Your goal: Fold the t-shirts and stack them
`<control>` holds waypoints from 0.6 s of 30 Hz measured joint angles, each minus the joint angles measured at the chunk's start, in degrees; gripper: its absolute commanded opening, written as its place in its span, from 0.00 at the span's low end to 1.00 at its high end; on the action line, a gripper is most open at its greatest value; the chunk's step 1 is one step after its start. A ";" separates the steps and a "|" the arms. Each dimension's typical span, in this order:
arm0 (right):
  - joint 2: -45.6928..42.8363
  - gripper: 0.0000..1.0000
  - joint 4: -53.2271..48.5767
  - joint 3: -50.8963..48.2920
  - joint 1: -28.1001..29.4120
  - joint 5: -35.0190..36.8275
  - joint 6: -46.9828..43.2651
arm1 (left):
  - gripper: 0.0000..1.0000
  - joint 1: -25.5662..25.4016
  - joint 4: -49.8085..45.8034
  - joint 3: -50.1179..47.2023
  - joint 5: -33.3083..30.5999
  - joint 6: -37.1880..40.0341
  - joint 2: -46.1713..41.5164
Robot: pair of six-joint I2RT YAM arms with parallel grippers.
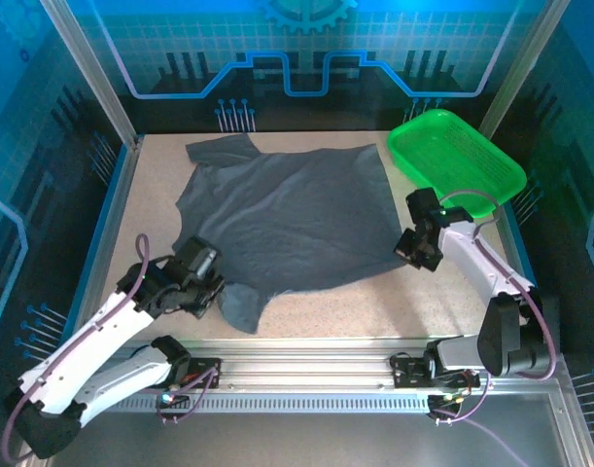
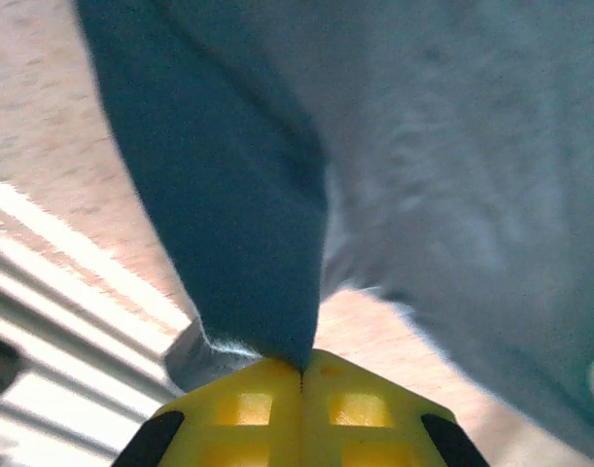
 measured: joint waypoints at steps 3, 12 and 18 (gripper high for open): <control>2.95 0.00 0.00 4.02 -0.04 -0.39 -0.72 | 0.00 6.49 5.03 2.73 0.83 3.54 3.56; 13.16 0.00 -0.59 15.96 -0.61 -1.03 -1.81 | 0.00 17.86 14.34 11.39 5.16 13.27 14.10; 19.04 0.00 -0.61 21.68 -2.25 -1.18 -2.21 | 0.00 22.73 17.20 12.28 6.47 16.74 16.98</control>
